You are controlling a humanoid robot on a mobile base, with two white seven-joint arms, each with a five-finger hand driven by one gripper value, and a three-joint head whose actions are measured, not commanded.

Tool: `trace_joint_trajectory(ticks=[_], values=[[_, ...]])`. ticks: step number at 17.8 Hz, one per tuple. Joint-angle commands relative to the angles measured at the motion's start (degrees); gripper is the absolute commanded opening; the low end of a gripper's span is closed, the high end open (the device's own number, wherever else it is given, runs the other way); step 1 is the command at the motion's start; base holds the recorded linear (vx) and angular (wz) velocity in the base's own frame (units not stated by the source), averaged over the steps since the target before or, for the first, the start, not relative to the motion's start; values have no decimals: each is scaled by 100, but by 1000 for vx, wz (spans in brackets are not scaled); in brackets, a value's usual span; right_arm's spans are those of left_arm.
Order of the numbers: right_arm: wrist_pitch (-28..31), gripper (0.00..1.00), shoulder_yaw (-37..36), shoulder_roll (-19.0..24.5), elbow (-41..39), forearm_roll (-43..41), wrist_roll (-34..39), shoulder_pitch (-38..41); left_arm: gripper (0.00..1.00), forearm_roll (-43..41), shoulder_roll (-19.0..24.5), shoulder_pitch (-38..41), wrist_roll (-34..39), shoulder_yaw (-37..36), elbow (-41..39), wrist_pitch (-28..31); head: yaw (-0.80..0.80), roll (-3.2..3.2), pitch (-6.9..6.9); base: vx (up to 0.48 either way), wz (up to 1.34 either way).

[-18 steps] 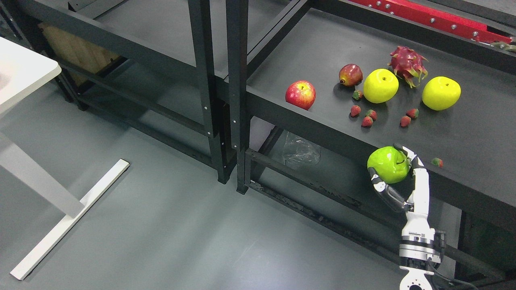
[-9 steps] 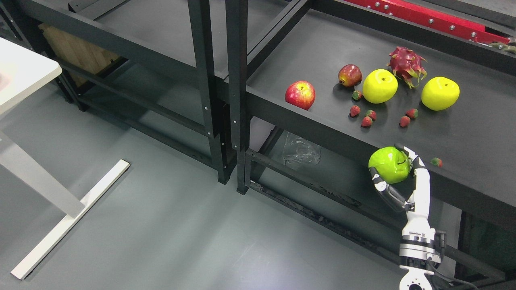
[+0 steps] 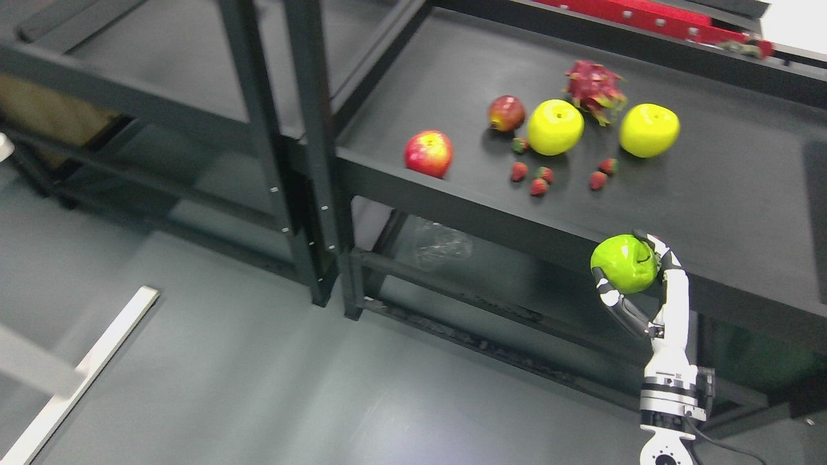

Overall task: Place green apple on left shelf middle layer
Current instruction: 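Turn and drive toward the black fruit shelf holding the apple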

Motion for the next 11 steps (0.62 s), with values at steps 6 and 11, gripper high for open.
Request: trace_joint_trajectory(ticks=[6, 11], values=[[-6, 0, 7, -100, 0, 0, 34, -3, 100, 0, 100, 0, 5, 0, 0, -3, 0, 0, 0, 168, -522], [-6, 0, 7, -100, 0, 0, 52, 6, 100, 0, 100, 0, -4, 0, 0, -3, 0, 0, -1, 249, -162]])
